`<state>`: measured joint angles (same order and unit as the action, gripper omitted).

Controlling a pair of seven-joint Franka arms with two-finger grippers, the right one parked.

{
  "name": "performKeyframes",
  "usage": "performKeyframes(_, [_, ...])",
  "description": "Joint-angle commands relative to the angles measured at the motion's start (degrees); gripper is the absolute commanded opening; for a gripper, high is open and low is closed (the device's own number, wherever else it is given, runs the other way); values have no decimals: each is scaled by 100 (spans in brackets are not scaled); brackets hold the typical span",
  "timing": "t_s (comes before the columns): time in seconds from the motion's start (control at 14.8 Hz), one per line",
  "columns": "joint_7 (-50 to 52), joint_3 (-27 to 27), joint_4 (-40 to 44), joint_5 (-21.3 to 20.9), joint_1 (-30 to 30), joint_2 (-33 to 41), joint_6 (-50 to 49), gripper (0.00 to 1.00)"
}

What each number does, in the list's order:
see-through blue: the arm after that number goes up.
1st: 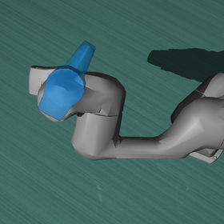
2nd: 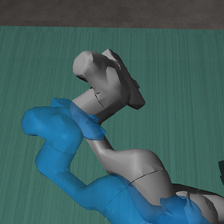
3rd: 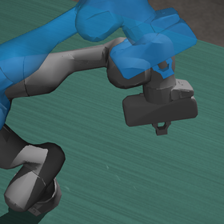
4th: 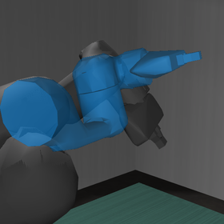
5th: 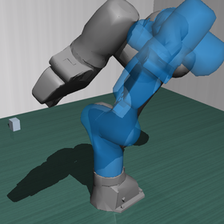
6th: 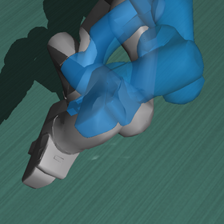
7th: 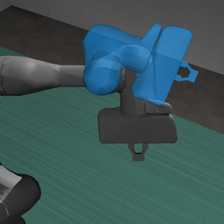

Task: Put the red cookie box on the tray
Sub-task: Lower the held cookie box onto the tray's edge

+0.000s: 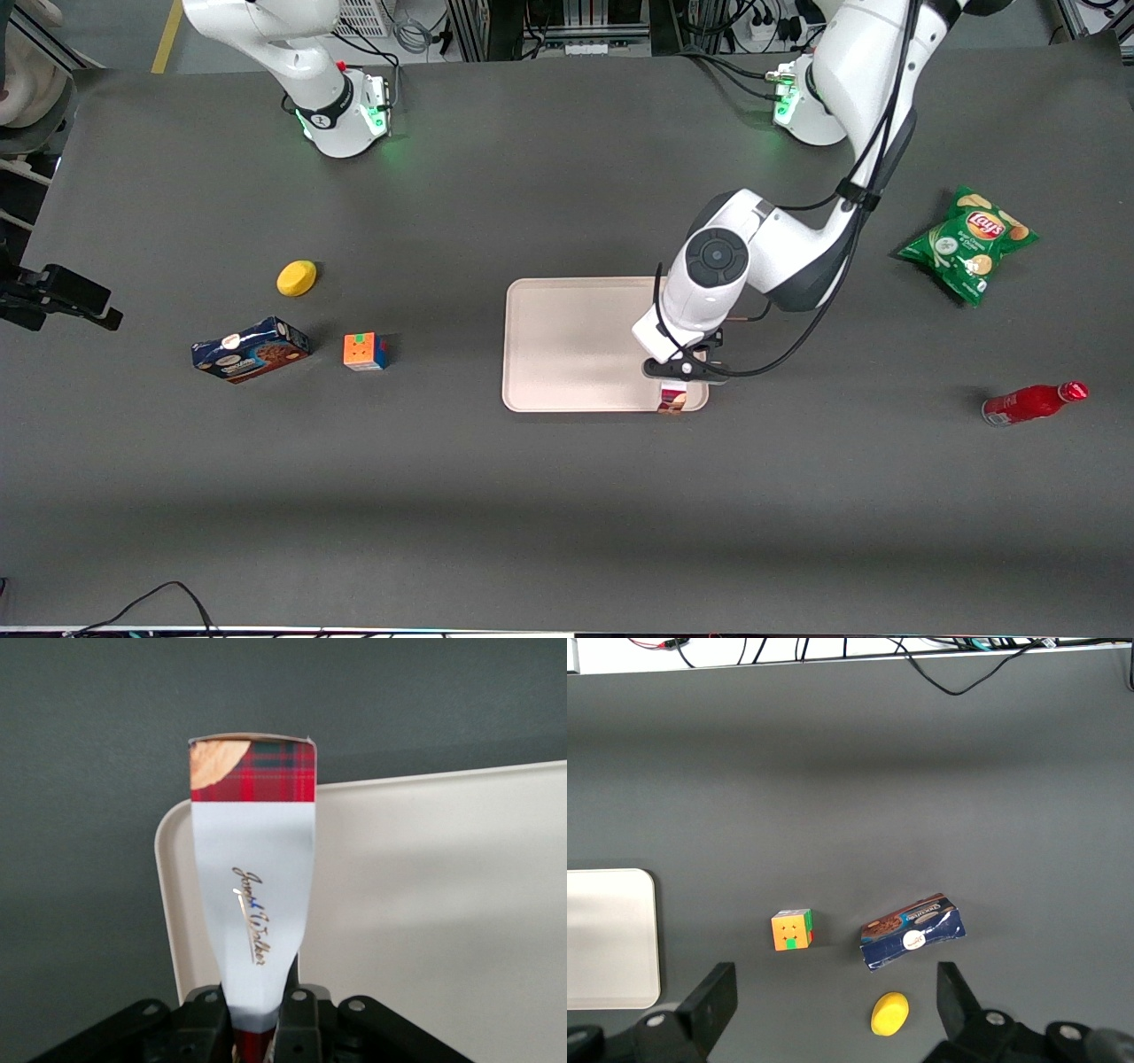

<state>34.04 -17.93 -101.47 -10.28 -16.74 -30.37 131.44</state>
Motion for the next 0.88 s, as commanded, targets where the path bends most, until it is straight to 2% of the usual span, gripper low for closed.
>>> performKeyframes(0.0, [304,80,-426,-88,-75,102,416,0])
performKeyframes(0.81, [700,80,-629,-35,-58,49,584,0])
